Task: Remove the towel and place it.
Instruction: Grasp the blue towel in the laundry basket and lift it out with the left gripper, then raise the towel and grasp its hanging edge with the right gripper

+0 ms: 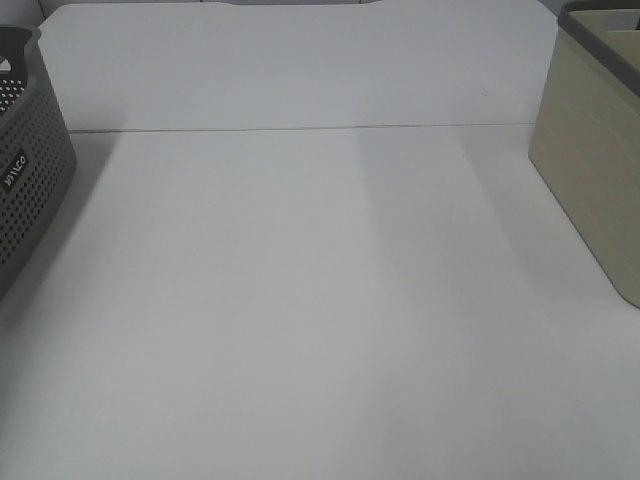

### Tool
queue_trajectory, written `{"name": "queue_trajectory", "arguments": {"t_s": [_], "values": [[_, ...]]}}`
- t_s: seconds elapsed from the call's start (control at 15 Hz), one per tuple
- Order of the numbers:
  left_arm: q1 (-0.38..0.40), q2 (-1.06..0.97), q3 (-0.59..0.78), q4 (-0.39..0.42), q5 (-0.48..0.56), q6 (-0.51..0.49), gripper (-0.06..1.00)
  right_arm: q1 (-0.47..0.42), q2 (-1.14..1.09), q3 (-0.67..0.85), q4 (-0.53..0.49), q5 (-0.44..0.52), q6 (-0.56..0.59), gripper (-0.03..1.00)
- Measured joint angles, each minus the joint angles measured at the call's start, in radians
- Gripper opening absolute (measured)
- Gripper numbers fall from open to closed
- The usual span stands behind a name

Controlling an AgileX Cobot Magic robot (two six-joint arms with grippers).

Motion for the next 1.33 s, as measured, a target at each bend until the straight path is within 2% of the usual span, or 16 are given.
{"name": "queue_trajectory", "arguments": {"t_s": [0.27,0.47,0.6,0.67,0.87,1.07,1.33], "values": [[0.000,-0.005,0.000,0.001,0.003,0.000,0.00,0.000,0.000,0.000,0.000,0.000,0.000,0.76],[0.000,-0.062,-0.007,0.003,0.006,-0.001,0.00,0.000,0.000,0.000,0.000,0.000,0.000,0.76],[0.000,-0.137,-0.036,-0.004,0.007,-0.042,0.00,0.000,0.000,0.000,0.000,0.000,0.000,0.76],[-0.009,-0.236,-0.064,-0.039,0.012,-0.088,0.00,0.000,0.000,0.000,0.000,0.000,0.000,0.76],[-0.082,-0.379,-0.081,-0.073,0.026,-0.096,0.00,0.000,0.000,0.000,0.000,0.000,0.000,0.76],[-0.151,-0.474,-0.090,-0.078,-0.006,-0.098,0.00,0.000,0.000,0.000,0.000,0.000,0.000,0.76],[-0.226,-0.534,-0.193,-0.079,-0.027,-0.099,0.00,0.000,0.000,0.000,0.000,0.000,0.000,0.76]]}}
